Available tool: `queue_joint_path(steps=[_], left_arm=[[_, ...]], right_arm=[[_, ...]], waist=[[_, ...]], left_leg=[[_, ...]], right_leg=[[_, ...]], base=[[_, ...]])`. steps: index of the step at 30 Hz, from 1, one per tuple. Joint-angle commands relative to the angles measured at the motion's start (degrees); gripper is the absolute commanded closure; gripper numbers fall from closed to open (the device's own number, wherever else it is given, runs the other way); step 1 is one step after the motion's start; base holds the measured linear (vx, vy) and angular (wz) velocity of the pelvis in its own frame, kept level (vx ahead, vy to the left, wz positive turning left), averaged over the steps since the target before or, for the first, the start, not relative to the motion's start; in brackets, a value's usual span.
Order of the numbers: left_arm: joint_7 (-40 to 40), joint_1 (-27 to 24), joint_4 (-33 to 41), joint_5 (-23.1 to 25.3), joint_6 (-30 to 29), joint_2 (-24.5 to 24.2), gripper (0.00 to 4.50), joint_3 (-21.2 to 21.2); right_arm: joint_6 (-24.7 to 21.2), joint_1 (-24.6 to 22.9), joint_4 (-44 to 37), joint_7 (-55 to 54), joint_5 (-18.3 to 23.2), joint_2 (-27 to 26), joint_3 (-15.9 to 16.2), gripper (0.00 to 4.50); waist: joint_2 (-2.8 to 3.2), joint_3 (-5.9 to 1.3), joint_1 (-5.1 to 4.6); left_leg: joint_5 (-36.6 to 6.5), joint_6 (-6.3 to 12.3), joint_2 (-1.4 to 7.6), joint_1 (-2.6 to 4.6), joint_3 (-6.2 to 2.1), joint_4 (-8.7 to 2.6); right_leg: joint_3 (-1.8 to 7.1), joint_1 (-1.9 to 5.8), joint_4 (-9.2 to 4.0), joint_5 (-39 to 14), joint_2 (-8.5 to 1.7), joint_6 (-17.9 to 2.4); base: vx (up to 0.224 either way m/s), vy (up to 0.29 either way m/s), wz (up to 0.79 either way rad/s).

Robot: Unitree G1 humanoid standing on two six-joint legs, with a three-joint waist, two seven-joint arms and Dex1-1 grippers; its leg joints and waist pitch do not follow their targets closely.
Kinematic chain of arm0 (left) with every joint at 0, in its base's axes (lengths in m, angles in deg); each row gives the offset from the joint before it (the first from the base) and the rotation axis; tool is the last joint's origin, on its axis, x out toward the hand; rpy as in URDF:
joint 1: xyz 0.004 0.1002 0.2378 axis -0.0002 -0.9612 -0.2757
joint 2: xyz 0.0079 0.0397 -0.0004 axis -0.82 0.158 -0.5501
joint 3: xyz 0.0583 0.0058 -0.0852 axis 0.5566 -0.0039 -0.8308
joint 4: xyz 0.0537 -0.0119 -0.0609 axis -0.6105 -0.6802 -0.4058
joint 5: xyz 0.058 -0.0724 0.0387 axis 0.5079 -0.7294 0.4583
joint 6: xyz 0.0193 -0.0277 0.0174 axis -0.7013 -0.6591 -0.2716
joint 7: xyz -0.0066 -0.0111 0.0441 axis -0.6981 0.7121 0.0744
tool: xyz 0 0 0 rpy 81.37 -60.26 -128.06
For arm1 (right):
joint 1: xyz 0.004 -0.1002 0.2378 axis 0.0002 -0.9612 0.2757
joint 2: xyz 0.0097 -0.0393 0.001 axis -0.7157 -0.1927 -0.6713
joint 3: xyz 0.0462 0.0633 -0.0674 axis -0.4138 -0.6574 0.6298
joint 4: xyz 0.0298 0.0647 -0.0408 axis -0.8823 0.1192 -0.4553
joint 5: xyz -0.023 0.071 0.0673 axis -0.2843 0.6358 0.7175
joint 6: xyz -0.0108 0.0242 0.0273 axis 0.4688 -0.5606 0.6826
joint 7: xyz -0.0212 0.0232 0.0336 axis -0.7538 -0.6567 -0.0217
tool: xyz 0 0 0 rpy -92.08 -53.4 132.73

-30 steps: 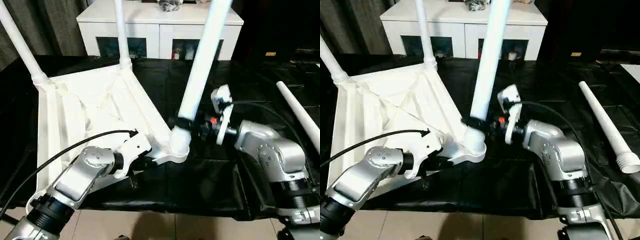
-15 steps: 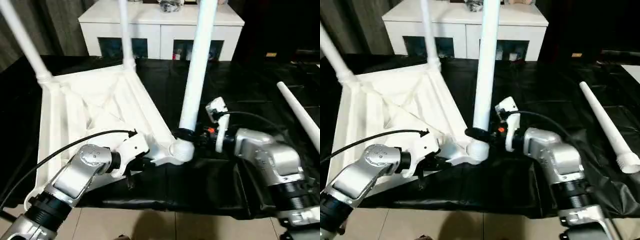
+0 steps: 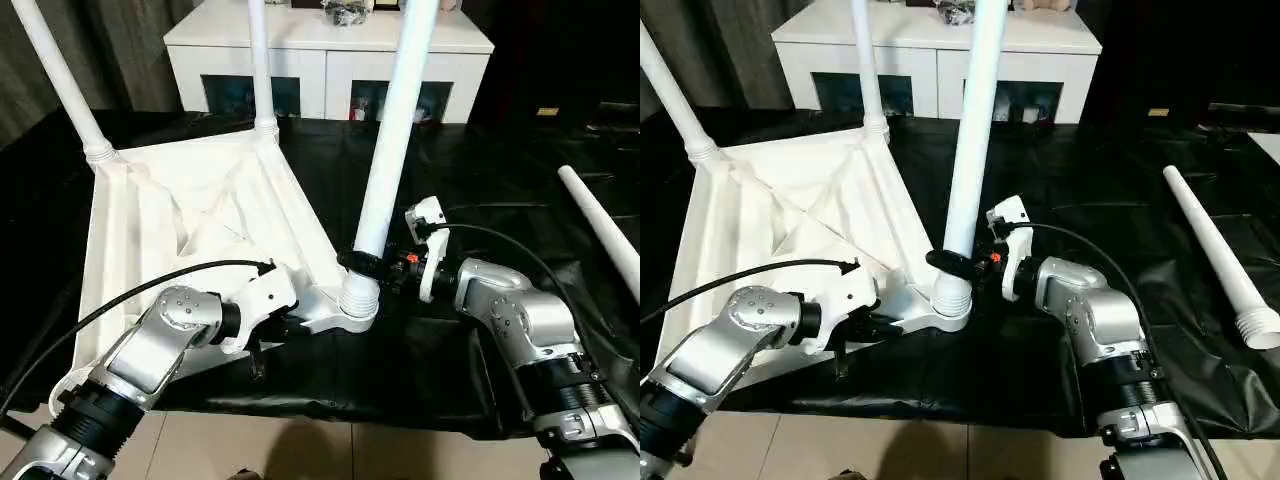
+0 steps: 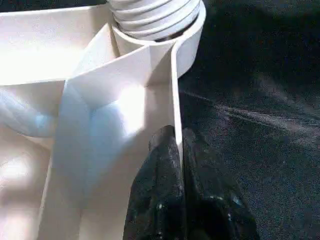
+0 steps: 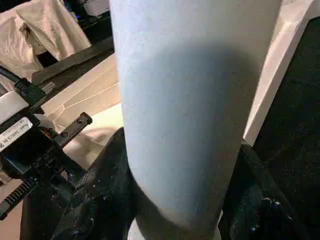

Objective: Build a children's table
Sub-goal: Insert table leg to table base

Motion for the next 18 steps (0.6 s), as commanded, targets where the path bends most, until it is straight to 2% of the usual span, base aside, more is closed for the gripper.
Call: queue_joint_path(steps=[1, 4, 7, 8, 9, 13, 16, 17, 18], left_arm=[[-0.54, 0.90, 0.35, -1.54, 2.18, 1.25, 4.50, -1.54], [-0.12, 1.01, 0.24, -2.21, 2.00, 1.90, 4.50, -2.31], [0.12, 1.07, -0.01, -2.20, 2.04, 2.18, 4.50, -2.50], [0.18, 0.99, 0.03, -2.22, 1.96, 2.31, 4.50, -2.63], [0.18, 0.99, 0.03, -2.22, 1.96, 2.31, 4.50, -2.63], [0.73, 0.77, 0.25, -2.23, 1.64, 2.91, 4.50, -3.25], [1.40, 0.76, 0.27, -1.81, 1.64, 3.12, 4.50, -3.60], [1.45, 0.77, 0.24, -1.79, 1.65, 3.14, 4.50, -3.63], [1.56, 0.80, 0.13, -1.73, 1.69, 3.20, 4.50, -3.70]], right_arm=[[0.80, -0.50, 1.66, -0.72, -0.27, -0.60, -0.77, 2.64], [1.04, -1.87, 3.48, -1.04, 1.44, -2.14, -2.99, 2.64], [1.68, -3.10, 4.19, -1.44, 1.59, -2.62, -3.27, 2.64], [2.27, -3.60, 4.36, -1.60, 1.12, -2.63, -3.08, 2.64], [2.27, -3.60, 4.36, -1.60, 1.12, -2.63, -3.08, 2.65], [6.08, -6.08, 3.16, -2.20, -2.81, -1.61, -0.55, 2.65], [9.94, -8.45, -0.52, -2.23, -7.65, 0.36, 3.04, 2.65], [10.11, -8.63, -0.84, -2.23, -7.90, 0.49, 3.25, 2.66], [10.99, -9.29, -2.05, -2.34, -9.13, 1.18, 4.23, 2.66]], waist=[[0.10, -3.66, -0.10], [-0.01, -3.69, -0.26], [0.09, -3.72, -0.17], [0.32, -3.74, -0.12], [0.13, -3.71, -0.18], [0.33, -3.66, -0.08], [0.23, -3.60, -0.09], [0.20, -3.59, -0.07], [0.27, -3.51, -0.06]], left_leg=[[-19.75, -2.16, 1.26, 1.21, -0.39, -5.31], [-20.36, -2.13, 1.24, 1.18, -0.43, -5.33], [-20.03, -1.98, 1.29, 1.23, -0.37, -5.38], [-19.96, -1.95, 1.26, 1.20, -0.42, -5.39], [-19.77, -1.82, 1.26, 1.14, -0.35, -5.41], [-20.52, -1.83, 1.31, 1.19, -0.39, -5.49], [-21.40, -2.05, 1.31, 1.23, -0.46, -5.59], [-21.52, -2.01, 1.33, 1.19, -0.48, -5.65], [-22.19, -1.95, 1.32, 1.38, -0.48, -5.62]], right_leg=[[1.54, 1.93, -4.70, -22.73, -2.13, -9.91], [1.51, 1.94, -4.85, -23.26, -2.19, -9.95], [1.51, 1.93, -4.87, -22.30, -2.11, -10.19], [1.48, 1.97, -4.79, -22.16, -2.11, -10.22], [1.48, 1.95, -4.85, -22.00, -2.08, -10.26], [1.46, 1.87, -5.04, -23.57, -2.10, -9.75], [1.45, 1.79, -5.19, -25.05, -2.05, -8.67], [1.44, 1.85, -5.22, -25.39, -2.09, -8.44], [1.50, 1.59, -5.47, -26.90, -2.11, -7.95]], base=[[0.000, 0.000, 0.00], [0.000, 0.000, 0.00], [0.000, 0.000, 0.00], [0.000, 0.000, 0.00], [0.000, 0.000, 0.00], [0.000, 0.000, 0.00], [0.000, 0.000, 0.00], [0.000, 0.000, 0.00], [0.000, 0.000, 0.00]])
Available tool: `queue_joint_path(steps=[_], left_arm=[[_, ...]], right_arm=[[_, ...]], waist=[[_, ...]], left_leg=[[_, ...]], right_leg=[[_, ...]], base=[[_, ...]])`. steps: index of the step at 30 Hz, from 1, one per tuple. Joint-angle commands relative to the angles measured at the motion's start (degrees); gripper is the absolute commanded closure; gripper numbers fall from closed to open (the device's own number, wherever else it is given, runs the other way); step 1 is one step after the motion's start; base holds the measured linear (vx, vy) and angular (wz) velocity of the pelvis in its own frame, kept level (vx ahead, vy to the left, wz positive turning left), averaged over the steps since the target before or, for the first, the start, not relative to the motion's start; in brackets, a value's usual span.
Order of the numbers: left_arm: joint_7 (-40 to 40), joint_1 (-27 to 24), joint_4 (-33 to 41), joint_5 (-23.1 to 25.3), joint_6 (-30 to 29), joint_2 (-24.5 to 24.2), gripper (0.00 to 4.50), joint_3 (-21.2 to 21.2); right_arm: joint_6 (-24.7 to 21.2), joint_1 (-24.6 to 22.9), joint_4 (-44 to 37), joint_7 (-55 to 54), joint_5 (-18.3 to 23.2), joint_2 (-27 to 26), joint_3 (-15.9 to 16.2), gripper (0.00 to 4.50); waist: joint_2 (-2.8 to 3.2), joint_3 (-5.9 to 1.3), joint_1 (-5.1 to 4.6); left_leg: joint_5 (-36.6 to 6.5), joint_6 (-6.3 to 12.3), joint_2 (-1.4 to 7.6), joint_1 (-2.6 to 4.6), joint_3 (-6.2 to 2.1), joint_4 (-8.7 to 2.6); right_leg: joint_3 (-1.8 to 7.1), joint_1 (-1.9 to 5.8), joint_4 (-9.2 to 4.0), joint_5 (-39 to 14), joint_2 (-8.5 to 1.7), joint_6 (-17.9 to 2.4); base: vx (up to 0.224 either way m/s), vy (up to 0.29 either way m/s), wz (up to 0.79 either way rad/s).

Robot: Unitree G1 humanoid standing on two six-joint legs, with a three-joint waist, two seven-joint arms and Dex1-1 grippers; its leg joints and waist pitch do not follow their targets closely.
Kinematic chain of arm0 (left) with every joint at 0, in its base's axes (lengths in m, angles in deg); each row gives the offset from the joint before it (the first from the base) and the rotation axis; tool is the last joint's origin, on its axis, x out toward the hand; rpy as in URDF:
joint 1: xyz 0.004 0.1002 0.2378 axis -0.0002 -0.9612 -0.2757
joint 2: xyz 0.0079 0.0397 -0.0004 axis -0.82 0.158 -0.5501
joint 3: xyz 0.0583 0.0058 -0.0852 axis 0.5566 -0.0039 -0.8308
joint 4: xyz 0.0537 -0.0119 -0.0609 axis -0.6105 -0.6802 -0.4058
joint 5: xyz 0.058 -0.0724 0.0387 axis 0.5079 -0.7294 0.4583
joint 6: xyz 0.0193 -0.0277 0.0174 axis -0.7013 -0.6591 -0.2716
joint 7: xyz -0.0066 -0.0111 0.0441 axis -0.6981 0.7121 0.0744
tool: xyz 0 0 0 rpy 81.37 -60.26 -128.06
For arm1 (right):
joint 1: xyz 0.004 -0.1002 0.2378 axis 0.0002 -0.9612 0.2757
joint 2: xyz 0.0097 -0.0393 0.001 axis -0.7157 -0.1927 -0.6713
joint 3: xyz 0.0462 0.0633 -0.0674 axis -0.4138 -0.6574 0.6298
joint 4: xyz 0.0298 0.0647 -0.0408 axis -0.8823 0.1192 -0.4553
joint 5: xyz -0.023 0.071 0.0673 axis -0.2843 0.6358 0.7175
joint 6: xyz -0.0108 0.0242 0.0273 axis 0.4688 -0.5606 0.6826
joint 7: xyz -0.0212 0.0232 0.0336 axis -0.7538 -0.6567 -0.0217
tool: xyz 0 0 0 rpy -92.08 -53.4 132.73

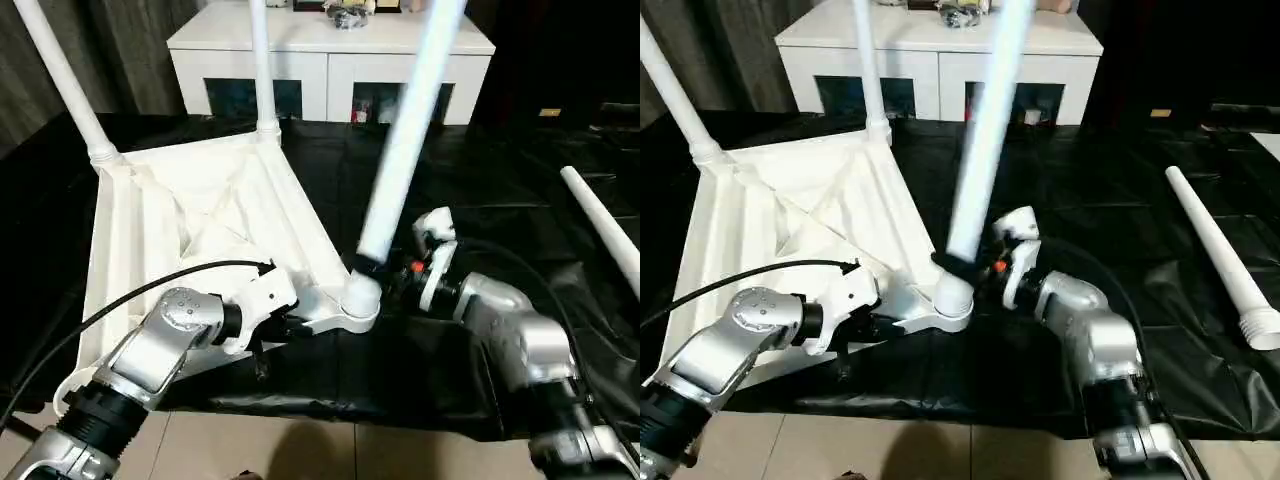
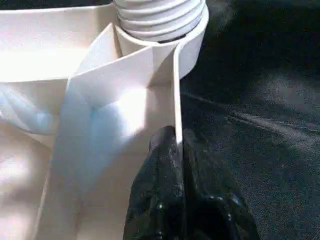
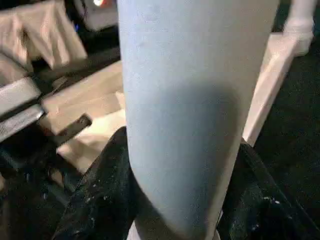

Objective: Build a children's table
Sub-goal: Insert table leg to table base

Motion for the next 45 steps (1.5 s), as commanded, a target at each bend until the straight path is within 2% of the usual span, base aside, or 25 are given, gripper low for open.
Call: queue_joint_path(steps=[1, 8, 14, 18, 20, 23, 24, 25, 27, 30, 34, 36, 39, 41, 43, 44, 45], left_arm=[[1.12, 0.85, 1.29, -1.64, 1.73, 1.31, 4.50, -3.17], [1.63, 0.92, 0.93, -1.50, 1.79, 1.73, 4.50, -3.33], [1.92, 1.14, 0.61, -1.09, 1.93, 2.02, 4.50, -3.23], [1.66, 1.35, 0.26, -0.89, 2.13, 2.08, 4.50, -3.11], [1.59, 1.42, 0.15, -0.85, 2.20, 2.08, 4.50, -3.09], [1.18, 1.65, -0.19, -0.74, 2.52, 1.96, 4.50, -2.93], [1.09, 1.81, -0.47, -0.59, 2.73, 1.94, 4.50, -2.88], [1.09, 1.81, -0.47, -0.59, 2.73, 1.94, 4.50, -2.88], [1.21, 2.09, -0.88, -0.40, 2.95, 1.86, 4.50, -3.04], [1.31, 2.26, -1.25, -0.19, 3.17, 1.76, 4.50, -3.23], [1.36, 2.33, -1.70, 0.03, 3.40, 1.54, 4.50, -3.45], [1.31, 2.36, -1.86, 0.13, 3.49, 1.49, 4.50, -3.51], [1.50, 2.65, -2.65, 0.35, 3.68, 1.38, 4.50, -3.75], [2.46, 3.11, -3.99, 0.62, 3.58, 1.61, 4.50, -4.30], [4.62, 3.74, -5.99, 0.63, 2.78, 2.66, 4.50, -5.40], [5.95, 4.14, -7.13, 0.73, 2.27, 3.27, 4.50, -5.95], [9.50, 5.34, -10.21, 1.54, 1.32, 4.77, 4.50, -6.81]], right_arm=[[-0.41, -3.47, 0.59, -1.45, -5.50, 2.27, 3.07, 2.66], [-0.62, -7.00, -5.34, -2.84, -6.66, 3.08, 4.70, 2.66], [-3.38, -8.35, -6.21, -4.08, -6.66, 2.99, 5.13, 2.66], [-7.25, -6.32, -4.54, -3.97, -6.93, 3.21, 5.73, 2.66], [-7.71, -5.71, -3.93, -3.96, -6.98, 3.13, 5.69, 2.66], [-9.67, -2.24, -0.19, -3.22, -6.61, 2.74, 5.53, 2.66], [-9.82, -0.55, 2.23, -2.76, -7.39, 2.89, 6.05, 2.66], [-9.82, -0.55, 2.23, -2.76, -7.39, 2.89, 6.05, 2.66], [-9.32, 0.20, 3.84, -1.60, -8.89, 3.63, 7.63, 2.66], [-10.19, -0.09, 3.51, -0.31, -9.03, 4.16, 8.76, 2.66], [-9.51, -0.07, 4.46, -0.08, -9.55, 4.19, 9.48, 2.66], [-9.40, 0.07, 4.78, -0.05, -9.54, 4.13, 9.50, 2.66], [-8.74, 0.11, 5.47, -0.65, -9.80, 3.95, 9.30, 2.66], [-7.55, -0.02, 6.33, -2.32, -10.50, 3.37, 8.81, 2.66], [-7.07, 0.41, 7.70, -5.91, -10.88, 1.75, 7.47, 2.66], [-6.96, 0.75, 8.46, -7.89, -11.01, 0.82, 6.70, 2.66], [-6.60, 1.81, 10.81, -13.68, -11.80, -1.66, 4.84, 2.66]], waist=[[-0.35, -3.14, -0.20], [-0.43, -3.10, -0.12], [-0.33, -3.11, -0.09], [-0.38, -3.09, -0.13], [-0.40, -3.08, -0.23], [-0.46, -3.00, -0.63], [-0.65, -2.94, -0.88], [-0.58, -2.88, -0.95], [-0.93, -2.87, -1.16], [-0.94, -2.87, -1.26], [-0.76, -3.07, -1.29], [-0.74, -3.01, -1.38], [-0.78, -2.91, -1.50], [-0.79, -2.77, -1.61], [-0.65, -2.25, -2.01], [-0.58, -1.86, -2.77], [0.15, -1.73, -3.44]], left_leg=[[-22.41, -1.89, 1.37, 1.27, -0.50, -5.50], [-23.37, -1.51, 1.33, 1.33, -0.60, -5.54], [-23.16, -1.53, 1.33, 1.24, -0.59, -5.69], [-22.95, -1.53, 1.28, 1.20, -0.63, -5.69], [-23.16, -1.67, 1.25, 1.18, -0.67, -5.69], [-24.28, -1.96, 1.18, 1.09, -0.82, -5.70], [-25.03, -1.96, 1.13, 1.20, -0.86, -5.62], [-25.44, -2.02, 1.12, 1.21, -0.93, -5.63], [-25.85, -2.03, 1.05, 1.19, -1.01, -5.55], [-26.73, -2.03, 1.10, 1.43, -1.11, -5.61], [-26.03, -1.93, 1.34, 1.30, -1.08, -6.11], [-27.00, -1.98, 1.30, 1.54, -1.01, -6.06], [-27.93, -2.01, 1.19, 1.64, -1.02, -6.01], [-29.06, -2.10, 1.08, 1.89, -1.05, -5.85], [-31.76, -2.38, 0.78, 2.44, -1.30, -5.62], [-35.12, -2.55, 0.49, 3.20, -1.50, -5.26], [-38.35, -2.51, 0.68, 3.80, -2.00, -5.64]], right_leg=[[1.49, 1.51, -5.38, -27.21, -2.02, -7.76], [1.59, 1.19, -5.76, -29.55, -2.06, -6.40], [1.64, 1.28, -5.67, -28.13, -2.00, -6.85], [1.62, 1.35, -5.71, -29.15, -2.09, -6.55], [1.56, 1.31, -5.78, -29.95, -2.10, -6.32], [1.43, 1.30, -5.90, -31.63, -2.20, -5.96], [1.33, 1.15, -6.17, -33.40, -2.22, -5.50], [1.27, 1.12, -6.22, -34.17, -2.26, -5.33], [1.14, 1.08, -6.52, -36.34, -2.35, -4.41], [1.02, 0.87, -6.93, -37.98, -2.33, -3.43], [1.06, 1.17, -6.66, -33.28, -2.24, -4.88], [1.10, 0.96, -6.70, -33.12, -2.18, -5.36], [1.06, 0.89, -6.98, -34.72, -2.25, -5.14], [0.90, 0.65, -7.40, -37.52, -2.32, -4.26], [0.14, 0.15, -8.43, -42.99, -2.28, -2.46], [-1.46, -0.06, -9.71, -46.53, -1.80, -0.57], [-3.41, 0.64, -10.50, -45.78, -1.52, 0.11]], base=[[0.000, 0.000, 0.00], [0.000, 0.000, 0.00], [0.000, 0.000, 0.00], [0.000, 0.000, 0.00], [0.000, 0.000, 0.00], [0.000, 0.000, 0.00], [0.000, 0.000, 0.00], [0.000, 0.000, 0.00], [0.000, 0.000, 0.00], [0.000, 0.000, 0.00], [0.000, 0.000, 0.00], [0.000, 0.000, 0.00], [0.000, 0.000, 0.00], [0.000, 0.000, 0.00], [0.000, 0.000, 0.00], [-0.052, 0.006, -0.06], [-0.052, 0.006, -0.06]])
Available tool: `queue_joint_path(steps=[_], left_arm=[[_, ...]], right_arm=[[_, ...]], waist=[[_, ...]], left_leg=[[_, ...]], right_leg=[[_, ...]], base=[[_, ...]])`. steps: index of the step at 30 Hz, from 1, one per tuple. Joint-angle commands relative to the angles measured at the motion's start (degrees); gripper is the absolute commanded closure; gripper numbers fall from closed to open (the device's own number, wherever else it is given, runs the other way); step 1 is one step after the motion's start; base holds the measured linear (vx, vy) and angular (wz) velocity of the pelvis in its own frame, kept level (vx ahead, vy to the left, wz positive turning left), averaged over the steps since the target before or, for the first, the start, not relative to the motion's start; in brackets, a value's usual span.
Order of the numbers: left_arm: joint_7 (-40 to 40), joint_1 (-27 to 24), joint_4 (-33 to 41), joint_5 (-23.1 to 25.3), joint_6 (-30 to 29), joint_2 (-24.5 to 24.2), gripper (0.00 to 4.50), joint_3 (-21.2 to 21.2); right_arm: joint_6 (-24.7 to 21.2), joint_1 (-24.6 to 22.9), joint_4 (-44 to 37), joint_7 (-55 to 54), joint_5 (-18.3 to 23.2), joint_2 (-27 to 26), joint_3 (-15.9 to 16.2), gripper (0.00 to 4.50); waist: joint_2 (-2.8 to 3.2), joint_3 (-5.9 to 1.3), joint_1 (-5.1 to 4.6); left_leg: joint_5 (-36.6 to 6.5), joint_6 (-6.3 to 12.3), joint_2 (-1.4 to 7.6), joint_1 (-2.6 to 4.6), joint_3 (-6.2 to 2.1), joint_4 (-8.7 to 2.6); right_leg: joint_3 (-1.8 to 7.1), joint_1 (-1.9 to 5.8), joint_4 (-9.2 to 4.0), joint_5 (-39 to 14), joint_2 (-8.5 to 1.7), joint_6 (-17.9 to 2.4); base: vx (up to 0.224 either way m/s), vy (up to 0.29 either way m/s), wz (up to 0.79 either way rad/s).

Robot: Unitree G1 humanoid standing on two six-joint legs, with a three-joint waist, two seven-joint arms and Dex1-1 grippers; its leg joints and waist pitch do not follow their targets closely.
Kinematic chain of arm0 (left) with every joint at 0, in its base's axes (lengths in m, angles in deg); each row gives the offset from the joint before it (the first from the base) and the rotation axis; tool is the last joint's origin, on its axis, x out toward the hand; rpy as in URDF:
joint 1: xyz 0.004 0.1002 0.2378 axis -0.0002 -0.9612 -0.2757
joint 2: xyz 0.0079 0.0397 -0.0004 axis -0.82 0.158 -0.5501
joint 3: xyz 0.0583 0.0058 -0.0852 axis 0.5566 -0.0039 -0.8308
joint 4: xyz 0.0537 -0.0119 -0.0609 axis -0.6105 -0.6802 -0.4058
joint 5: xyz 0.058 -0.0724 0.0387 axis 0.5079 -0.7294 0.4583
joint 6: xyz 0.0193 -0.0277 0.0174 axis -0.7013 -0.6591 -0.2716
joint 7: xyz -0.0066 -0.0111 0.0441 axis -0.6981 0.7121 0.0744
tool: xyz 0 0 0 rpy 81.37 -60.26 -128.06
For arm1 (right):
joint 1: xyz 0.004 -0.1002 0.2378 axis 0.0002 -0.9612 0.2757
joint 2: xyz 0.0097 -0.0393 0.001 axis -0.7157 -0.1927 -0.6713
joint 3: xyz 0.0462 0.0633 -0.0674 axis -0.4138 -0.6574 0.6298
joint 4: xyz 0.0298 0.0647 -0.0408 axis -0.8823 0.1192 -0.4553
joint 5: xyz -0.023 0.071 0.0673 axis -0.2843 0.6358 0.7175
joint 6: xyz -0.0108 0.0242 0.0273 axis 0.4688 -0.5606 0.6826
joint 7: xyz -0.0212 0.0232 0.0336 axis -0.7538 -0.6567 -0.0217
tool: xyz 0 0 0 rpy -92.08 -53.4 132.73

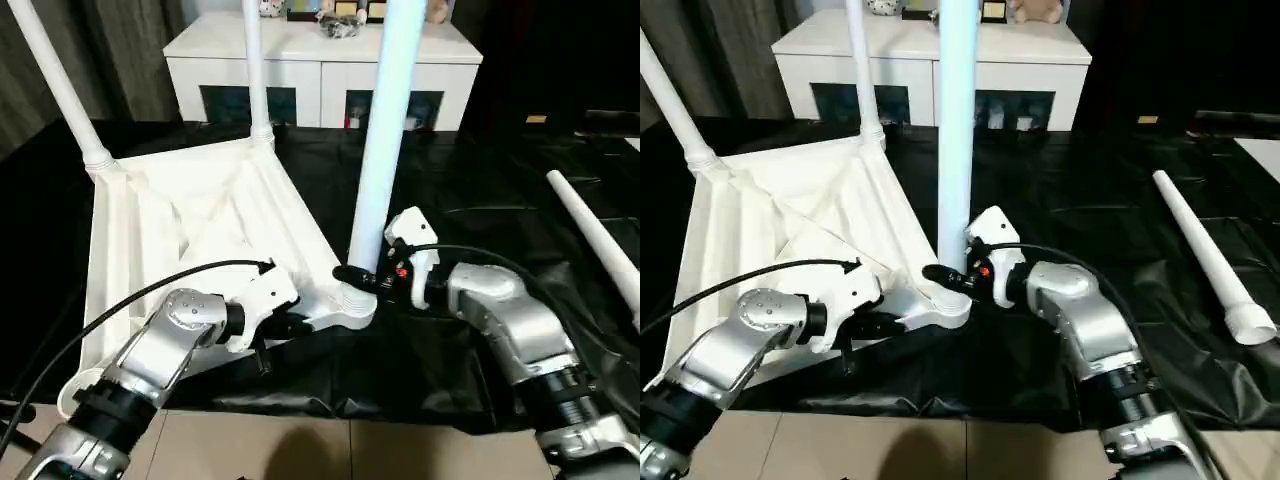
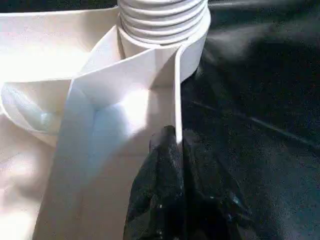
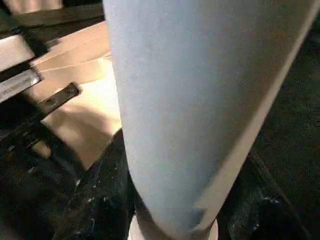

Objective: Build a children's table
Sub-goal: Insert table leg to table base

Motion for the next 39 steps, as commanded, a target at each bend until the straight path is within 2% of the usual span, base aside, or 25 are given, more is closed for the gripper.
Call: queue_joint_path(steps=[1, 2, 3, 4, 5, 6, 7, 8, 9, 12, 17, 19, 20, 22, 23, 24, 25, 26, 27, 28, 29, 30, 31, 33, 39], left_arm=[[8.94, 3.84, -3.83, 0.01, -0.51, 2.45, 4.50, -5.73], [9.18, 3.93, -4.01, 0.02, -0.61, 2.58, 4.50, -5.81], [13.84, 5.71, -7.42, 0.18, -2.54, 5.05, 4.50, -7.28], [14.82, 6.12, -8.15, 0.24, -2.97, 5.57, 4.50, -7.54], [17.36, 7.27, -10.16, 0.45, -4.06, 6.94, 4.50, -8.12], [19.75, 8.62, -12.26, 0.87, -5.18, 8.43, 4.50, -8.31], [21.88, 10.11, -14.46, 1.11, -6.33, 10.18, 4.50, -8.38], [23.18, 11.31, -16.33, 1.30, -6.81, 11.63, 4.50, -8.43], [23.60, 11.71, -16.97, 1.36, -6.94, 12.12, 4.50, -8.46], [26.97, 14.94, -21.40, 3.78, -5.83, 15.35, 4.50, -6.31], [30.14, 18.71, -24.77, 4.20, -5.79, 19.93, 4.50, -6.10], [30.52, 19.32, -25.46, 4.18, -5.88, 20.36, 4.50, -6.26], [30.38, 19.41, -25.94, 4.23, -5.68, 20.21, 4.50, -6.22], [29.69, 19.23, -26.25, 4.57, -5.46, 19.66, 4.50, -5.79], [29.33, 18.96, -26.06, 4.68, -5.38, 19.28, 4.50, -5.68], [29.10, 18.92, -26.36, 4.81, -5.09, 19.06, 4.50, -5.75], [29.01, 18.89, -26.44, 4.83, -5.00, 18.97, 4.50, -5.81], [28.99, 18.99, -26.87, 4.90, -4.77, 18.95, 4.50, -5.93], [28.87, 19.04, -27.16, 4.90, -4.61, 18.82, 4.50, -5.99], [28.65, 19.08, -27.31, 4.87, -4.47, 18.65, 4.50, -5.98], [28.17, 19.13, -27.29, 4.78, -4.27, 18.38, 4.50, -5.89], [27.93, 19.12, -27.15, 4.74, -4.23, 18.26, 4.50, -5.85], [27.50, 19.05, -26.90, 4.72, -4.13, 18.07, 4.50, -5.71], [25.13, 18.42, -25.46, 4.59, -3.85, 17.18, 4.50, -4.93], [12.71, 14.13, -17.50, 4.19, -3.35, 11.40, 4.50, -0.53]], right_arm=[[-2.71, -1.94, 9.61, -9.40, -4.74, -1.81, -0.60, 2.66], [-2.69, -1.88, 9.75, -9.67, -4.78, -1.94, -0.66, 2.66], [-2.14, -0.67, 12.38, -14.78, -5.61, -4.20, -1.70, 2.66], [-2.03, -0.40, 12.96, -15.85, -5.75, -4.68, -1.91, 2.66], [-1.77, 0.40, 14.58, -18.80, -6.08, -5.95, -2.47, 2.66], [-1.40, 1.44, 16.62, -22.22, -6.33, -7.38, -3.14, 2.66], [-0.90, 2.62, 18.82, -25.67, -6.60, -8.87, -3.77, 2.66], [-0.37, 3.53, 20.53, -28.21, -6.86, -10.00, -4.20, 2.66], [-0.19, 3.83, 21.09, -29.03, -6.96, -10.37, -4.34, 2.66], [0.92, 5.92, 25.58, -36.04, -6.10, -13.95, -7.83, 2.66], [3.29, 8.32, 31.22, -42.08, -6.83, -16.34, -9.63, 2.66], [4.28, 9.30, 33.28, -43.42, -6.69, -16.65, -10.44, 2.66], [4.65, 9.81, 34.15, -43.56, -6.57, -16.75, -10.86, 2.66], [4.85, 10.37, 34.91, -43.45, -6.43, -16.81, -11.31, 2.66], [4.95, 10.71, 35.22, -43.42, -6.37, -16.74, -11.53, 2.66], [5.23, 11.22, 35.90, -43.50, -6.47, -16.75, -11.92, 2.66], [5.31, 11.41, 36.13, -43.50, -6.49, -16.75, -12.06, 2.66], [5.65, 11.80, 36.79, -43.60, -6.58, -16.80, -12.33, 2.66], [6.03, 12.35, 37.57, -43.57, -6.52, -16.80, -12.63, 2.66], [6.30, 12.88, 38.27, -43.21, -6.34, -16.78, -12.84, 2.66], [6.65, 13.77, 39.29, -42.41, -6.18, -16.75, -12.95, 2.66], [6.64, 14.07, 39.50, -42.02, -6.17, -16.75, -12.90, 2.66], [6.62, 14.41, 39.70, -41.50, -6.18, -16.74, -12.85, 2.66], [6.24, 15.13, 39.75, -39.17, -6.08, -16.54, -12.70, 2.66], [1.69, 14.82, 36.11, -24.29, -5.90, -12.90, -8.82, 2.66]], waist=[[0.35, -1.31, -1.78], [1.20, -1.07, -1.79], [2.75, -1.73, 1.92], [1.90, -1.45, 2.15], [-3.13, -2.46, 2.10], [-2.11, -1.90, 1.79], [-3.39, -2.02, 1.68], [-2.17, -2.30, 2.52], [-0.30, -1.50, 0.58], [0.79, -1.62, 0.12], [1.53, -2.00, 0.44], [0.69, -1.73, 0.60], [0.57, -1.12, 0.12], [1.65, -1.09, 0.01], [2.90, -1.42, 1.66], [2.28, -2.09, 2.67], [-1.15, -2.47, 2.46], [-1.87, -1.53, 2.20], [-2.23, -1.14, 2.86], [-0.93, -1.59, 3.29], [0.36, -2.56, 2.63], [-0.19, -2.32, 1.83], [1.07, -2.34, 1.64], [0.37, -1.94, 0.86], [-0.39, -2.51, 0.80]], left_leg=[[-39.87, -2.59, 1.01, 2.36, -1.87, -5.21], [-43.50, -3.01, 1.70, 1.99, -2.24, -6.68], [-51.53, -3.90, 3.44, -3.70, -0.16, -12.86], [-50.29, -2.58, 3.70, -2.26, 0.80, -13.86], [-32.13, -2.69, 0.63, 3.40, 0.45, -5.03], [-22.82, -2.01, -0.32, 6.09, -0.50, 2.38], [-6.29, 0.34, -0.74, 0.57, -1.98, 3.22], [-3.57, -0.86, 0.18, -1.51, -2.52, 0.31], [-22.61, -5.45, 1.04, -1.74, -3.05, -4.92], [-39.85, -5.91, 0.87, 2.22, -3.36, -5.65], [-45.15, -5.34, 2.15, 1.25, -3.11, -9.32], [-41.81, -5.48, 0.98, 3.01, -2.15, -7.29], [-40.95, -4.37, 0.56, 3.61, -2.08, -6.31], [-44.67, -4.72, 1.51, 1.43, -2.47, -8.69], [-51.34, -6.01, 3.02, -2.86, -1.15, -14.05], [-49.96, -5.64, 2.82, -2.52, -0.09, -13.98], [-38.84, -5.34, 0.76, 3.76, 1.46, -9.63], [-33.31, -3.97, -0.21, 7.30, 0.09, -1.99], [-9.41, 1.72, 0.88, -0.02, -2.64, -0.47], [-6.68, -0.22, 1.27, -2.15, -3.17, -3.50], [-13.27, -3.83, 1.88, 0.19, -2.78, -5.85], [-18.14, -4.64, 1.63, 0.01, -3.03, -6.29], [-28.07, -6.67, 1.45, 1.17, -2.92, -6.62], [-35.50, -6.14, 1.07, 1.92, -2.73, -6.55], [-24.22, -1.20, 1.22, 0.36, -1.62, -6.49]], right_leg=[[-2.77, 0.53, -7.77, -43.86, -1.17, -0.08], [-3.83, 1.63, -6.90, -40.56, -0.53, -0.63], [-2.69, 6.80, 6.26, -12.45, 0.44, -4.99], [-1.24, 5.18, 7.53, -11.79, 0.72, -4.56], [2.81, -0.26, -2.08, -39.51, -3.78, -1.75], [2.99, -3.67, -7.12, -54.15, -8.78, -4.51], [3.61, 0.86, -6.65, -59.16, -9.47, -3.49], [2.46, 3.22, -4.78, -53.53, -8.89, -4.01], [-0.69, 2.56, -2.96, -39.33, -3.06, -3.53], [-0.47, 0.92, -4.61, -33.93, -2.74, -5.90], [-0.53, 4.30, -1.98, -24.48, -2.28, -6.05], [-0.06, 1.69, -5.22, -32.45, -3.63, -6.07], [-1.45, 1.24, -7.00, -38.87, -3.76, -4.34], [-3.00, 4.03, -4.93, -35.95, -2.66, -2.57], [-2.35, 8.37, 5.02, -20.67, -0.58, -5.08], [-1.63, 7.84, 5.30, -13.40, -0.41, -5.21], [1.12, 0.83, -0.83, -25.04, -2.64, -5.99], [1.62, -3.49, -7.07, -42.10, -6.61, -6.39], [3.96, 3.86, -7.22, -53.53, -11.01, -5.61], [2.03, 6.00, -5.34, -45.45, -8.63, -5.12], [0.32, 3.24, -2.98, -27.10, -3.32, -4.94], [0.18, 3.21, -2.28, -22.45, -2.49, -5.41], [0.74, 2.43, -2.47, -20.56, -2.44, -7.22], [1.28, 1.75, -3.34, -22.55, -2.50, -8.42], [1.97, 2.63, -3.25, -19.72, -2.89, -9.73]], base=[[-0.052, 0.025, -0.10], [-0.127, 0.043, -0.10], [-0.127, 0.043, -0.10], [-0.117, -0.022, 0.10], [0.029, -0.100, 0.15], [0.029, -0.100, 0.15], [0.053, -0.037, -0.28], [0.013, 0.058, -0.47], [0.013, 0.058, -0.47], [-0.002, 0.020, -0.06], [-0.021, 0.035, 0.02], [0.000, 0.000, 0.00], [0.000, 0.000, 0.00], [0.000, 0.000, 0.00], [0.000, 0.000, 0.00], [0.000, 0.000, 0.00], [0.002, -0.073, 0.20], [0.073, -0.076, -0.08], [0.073, -0.076, -0.08], [0.100, 0.028, -0.46], [0.087, 0.055, -0.30], [0.087, 0.055, -0.30], [0.000, 0.000, 0.00], [0.000, 0.000, 0.00], [0.000, 0.000, 0.00]])
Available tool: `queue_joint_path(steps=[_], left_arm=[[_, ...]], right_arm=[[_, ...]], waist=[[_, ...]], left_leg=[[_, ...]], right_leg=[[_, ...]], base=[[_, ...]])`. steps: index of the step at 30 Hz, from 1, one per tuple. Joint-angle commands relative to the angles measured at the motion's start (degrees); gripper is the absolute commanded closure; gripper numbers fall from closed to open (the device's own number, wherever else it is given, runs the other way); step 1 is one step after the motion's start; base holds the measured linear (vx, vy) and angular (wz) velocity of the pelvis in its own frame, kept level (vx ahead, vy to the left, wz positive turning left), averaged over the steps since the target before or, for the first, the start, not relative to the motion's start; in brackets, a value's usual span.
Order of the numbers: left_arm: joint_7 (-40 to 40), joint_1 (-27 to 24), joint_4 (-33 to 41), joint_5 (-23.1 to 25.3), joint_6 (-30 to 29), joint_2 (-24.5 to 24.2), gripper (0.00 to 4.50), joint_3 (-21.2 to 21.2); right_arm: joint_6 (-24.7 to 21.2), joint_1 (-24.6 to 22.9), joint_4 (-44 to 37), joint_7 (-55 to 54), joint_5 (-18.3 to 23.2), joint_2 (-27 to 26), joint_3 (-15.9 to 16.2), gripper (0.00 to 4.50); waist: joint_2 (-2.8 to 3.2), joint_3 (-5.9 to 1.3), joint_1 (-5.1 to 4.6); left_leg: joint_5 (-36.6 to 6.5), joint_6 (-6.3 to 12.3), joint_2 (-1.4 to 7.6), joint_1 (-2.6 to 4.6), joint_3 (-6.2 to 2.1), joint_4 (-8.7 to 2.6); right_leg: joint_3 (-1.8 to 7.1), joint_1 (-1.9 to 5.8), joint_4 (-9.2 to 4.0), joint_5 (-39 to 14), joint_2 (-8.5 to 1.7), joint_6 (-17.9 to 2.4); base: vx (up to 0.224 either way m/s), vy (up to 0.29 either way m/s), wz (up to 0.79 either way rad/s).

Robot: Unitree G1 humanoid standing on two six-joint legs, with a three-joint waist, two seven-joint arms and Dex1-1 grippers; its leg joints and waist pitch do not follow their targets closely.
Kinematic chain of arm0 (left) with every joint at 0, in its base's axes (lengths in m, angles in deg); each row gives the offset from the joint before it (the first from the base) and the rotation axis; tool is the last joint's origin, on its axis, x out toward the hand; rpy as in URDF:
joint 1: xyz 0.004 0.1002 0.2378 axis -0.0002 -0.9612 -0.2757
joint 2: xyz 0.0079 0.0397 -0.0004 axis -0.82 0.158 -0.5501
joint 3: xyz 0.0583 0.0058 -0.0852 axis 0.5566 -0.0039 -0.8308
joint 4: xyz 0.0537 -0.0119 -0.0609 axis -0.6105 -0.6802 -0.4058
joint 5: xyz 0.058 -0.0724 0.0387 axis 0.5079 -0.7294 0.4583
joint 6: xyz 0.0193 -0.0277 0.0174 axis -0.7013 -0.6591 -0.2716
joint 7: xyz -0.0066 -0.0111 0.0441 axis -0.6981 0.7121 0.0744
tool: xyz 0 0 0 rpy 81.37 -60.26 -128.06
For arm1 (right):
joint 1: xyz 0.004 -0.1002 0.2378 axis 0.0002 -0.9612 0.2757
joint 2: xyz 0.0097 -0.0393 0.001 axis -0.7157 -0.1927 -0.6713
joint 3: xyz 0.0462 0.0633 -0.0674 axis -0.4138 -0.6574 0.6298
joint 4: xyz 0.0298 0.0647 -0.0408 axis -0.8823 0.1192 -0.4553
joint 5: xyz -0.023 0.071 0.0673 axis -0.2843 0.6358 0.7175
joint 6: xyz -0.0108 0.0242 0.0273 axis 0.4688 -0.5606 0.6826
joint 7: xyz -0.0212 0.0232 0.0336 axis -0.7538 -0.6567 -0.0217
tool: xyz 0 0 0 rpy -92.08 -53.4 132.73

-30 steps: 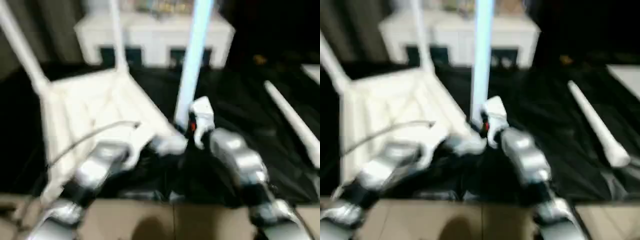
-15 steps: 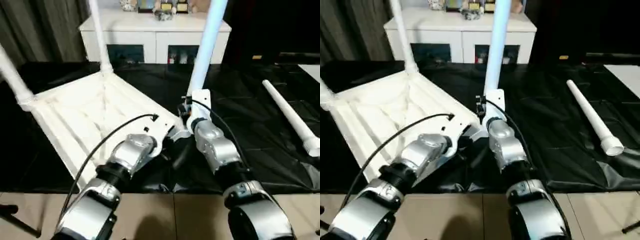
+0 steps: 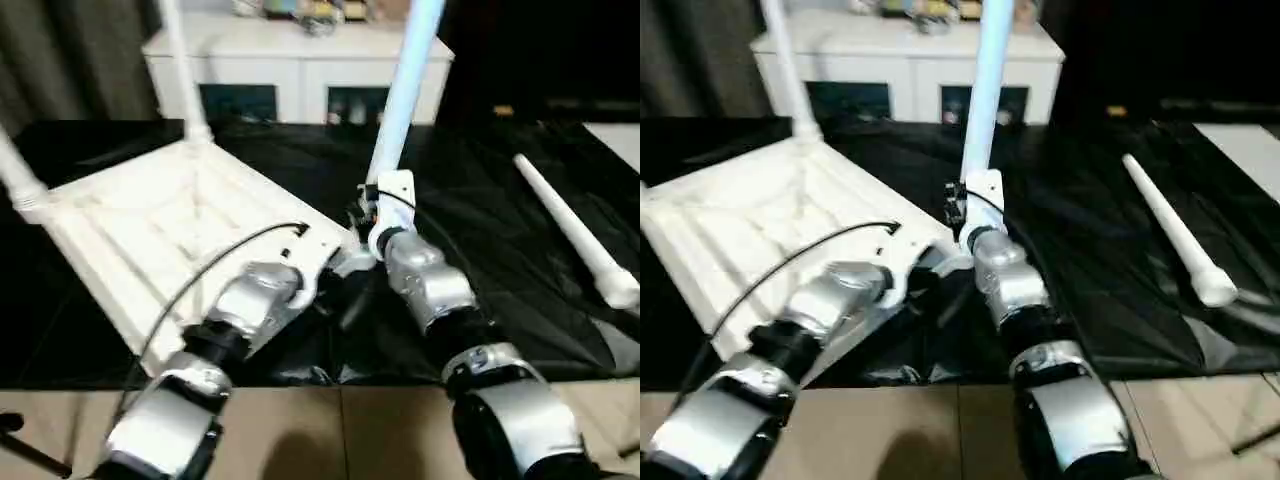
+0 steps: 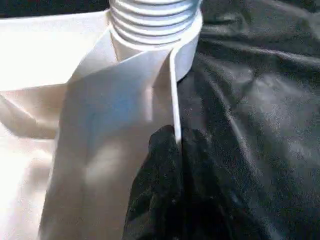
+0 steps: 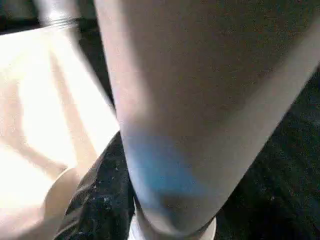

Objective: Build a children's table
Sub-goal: Insert table leg to table base

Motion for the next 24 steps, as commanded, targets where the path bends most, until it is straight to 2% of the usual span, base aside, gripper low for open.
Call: queue_joint_path(steps=[1, 2, 3, 4, 6, 7, 8, 9, 10, 11, 13, 16, 18, 24], left_arm=[[-7.98, -1.60, 4.92, 1.22, 1.35, -4.07, 4.50, 3.28], [-9.03, -1.98, 5.69, 1.14, 1.34, -4.69, 4.50, 3.65], [-13.76, -3.64, 9.25, 0.25, 2.28, -7.40, 4.50, 4.61], [-14.69, -3.96, 9.96, -0.03, 2.40, -7.92, 4.50, 4.71], [-19.10, -5.56, 13.75, -1.46, 3.04, -10.64, 4.50, 4.97], [-20.62, -6.11, 15.09, -1.95, 3.22, -11.49, 4.50, 5.05], [-20.62, -6.11, 15.09, -1.95, 3.22, -11.49, 4.50, 5.05], [-26.71, -7.96, 19.84, -4.53, 3.73, -14.97, 4.50, 5.29], [-28.59, -8.53, 21.41, -5.49, 3.13, -16.15, 4.50, 5.34], [-31.02, -9.16, 23.16, -6.61, 2.45, -17.75, 4.50, 5.46], [-32.23, -9.43, 23.98, -6.86, 2.03, -18.95, 4.50, 5.51], [-32.54, -9.61, 24.27, -6.21, 2.50, -19.82, 4.50, 5.34], [-32.69, -9.81, 24.21, -5.86, 2.53, -19.93, 4.50, 4.92], [-32.16, -10.16, 24.71, -5.85, 1.97, -20.61, 4.50, 5.17]], right_arm=[[-7.14, -4.64, 3.01, 8.87, -0.55, 2.36, 3.79, 2.66], [-7.23, -4.87, 2.51, 10.49, -0.62, 2.86, 4.35, 2.66], [-8.76, -6.71, -1.36, 18.31, -0.59, 5.82, 7.46, 2.66], [-9.11, -7.13, -2.22, 19.85, -0.58, 6.46, 8.14, 2.66], [-10.91, -9.70, -6.99, 28.26, -0.11, 10.24, 11.61, 2.66], [-11.47, -10.44, -8.38, 30.68, 0.04, 11.33, 12.43, 2.66], [-11.47, -10.44, -8.38, 30.68, 0.04, 11.33, 12.43, 2.66], [-11.77, -12.98, -12.77, 38.93, 0.61, 15.79, 15.47, 2.66], [-11.78, -13.64, -13.93, 41.43, 0.69, 17.22, 16.40, 2.66], [-11.70, -14.26, -14.96, 44.44, 0.73, 18.95, 17.41, 2.66], [-11.54, -14.34, -15.15, 46.46, 0.60, 20.06, 17.81, 2.66], [-12.03, -14.50, -15.98, 48.00, 0.66, 21.18, 18.00, 2.66], [-12.69, -14.88, -16.86, 48.82, 0.79, 21.62, 18.04, 2.66], [-12.90, -16.21, -18.03, 48.96, 0.43, 22.09, 19.38, 2.66]], waist=[[0.39, -2.04, 0.06], [0.25, -2.14, 0.12], [0.22, -2.33, 0.21], [0.28, -2.47, 0.41], [0.55, -2.82, 0.89], [0.66, -2.97, 0.91], [0.66, -3.24, 0.86], [0.55, -3.39, 1.15], [0.56, -3.46, 1.31], [0.63, -3.62, 1.30], [0.66, -3.77, 1.32], [0.51, -3.64, 1.75], [0.48, -3.40, 1.98], [0.44, -2.98, 2.02]], left_leg=[[-24.49, -0.62, 2.15, -0.06, -0.37, -5.41], [-25.00, -0.81, 2.23, -0.03, -0.38, -5.39], [-22.96, -0.54, 2.32, -0.05, -0.21, -5.37], [-21.61, -0.46, 2.48, 0.04, -0.13, -5.35], [-13.85, 0.52, 2.86, 0.23, 0.60, -4.83], [-11.89, 0.70, 2.84, 0.26, 0.81, -4.59], [-7.68, 0.92, 2.61, -0.17, 0.89, -4.24], [-5.89, 1.40, 2.60, 0.02, 1.03, -4.01], [-4.95, 1.73, 2.63, 0.04, 1.02, -3.77], [-2.59, 2.69, 2.52, -0.02, 1.27, -3.37], [0.08, 3.65, 2.27, 0.33, 1.45, -3.01], [-1.38, 3.47, 2.48, 0.50, 1.53, -3.11], [-5.09, 1.90, 2.70, 0.82, 1.60, -3.51], [-11.22, -0.89, 2.95, 1.06, 1.70, -4.21]], right_leg=[[1.83, 0.83, -5.06, -19.93, -2.14, -8.89], [1.92, 0.86, -5.30, -23.06, -2.42, -8.19], [2.11, 0.90, -5.36, -21.78, -2.39, -8.22], [2.14, 0.95, -5.18, -19.86, -2.33, -8.48], [2.36, 1.18, -4.03, -7.26, -1.96, -11.46], [2.39, 1.18, -3.58, -3.83, -1.77, -12.43], [2.19, 1.77, -2.74, 2.62, -1.39, -13.99], [1.99, 1.96, -2.52, 6.38, -1.20, -14.73], [1.95, 2.17, -2.29, 8.40, -1.22, -14.98], [1.99, 2.16, -1.73, 13.18, -0.97, -15.67], [1.82, 1.99, -1.39, 16.98, -0.60, -16.72], [1.84, 2.17, -1.58, 14.00, -0.89, -17.01], [1.96, 2.06, -2.05, 8.26, -1.03, -16.42], [2.27, 1.84, -2.66, -0.93, -1.22, -14.68]], base=[[0.000, 0.000, 0.00], [0.000, 0.000, 0.00], [0.000, 0.000, 0.00], [0.061, -0.050, 0.02], [0.085, -0.049, 0.07], [0.100, -0.033, 0.04], [0.081, -0.008, -0.02], [0.081, -0.008, -0.02], [0.091, 0.003, -0.02], [0.105, 0.009, 0.01], [0.088, 0.011, 0.01], [0.000, 0.000, 0.00], [0.000, 0.000, 0.00], [0.000, 0.000, 0.00]])
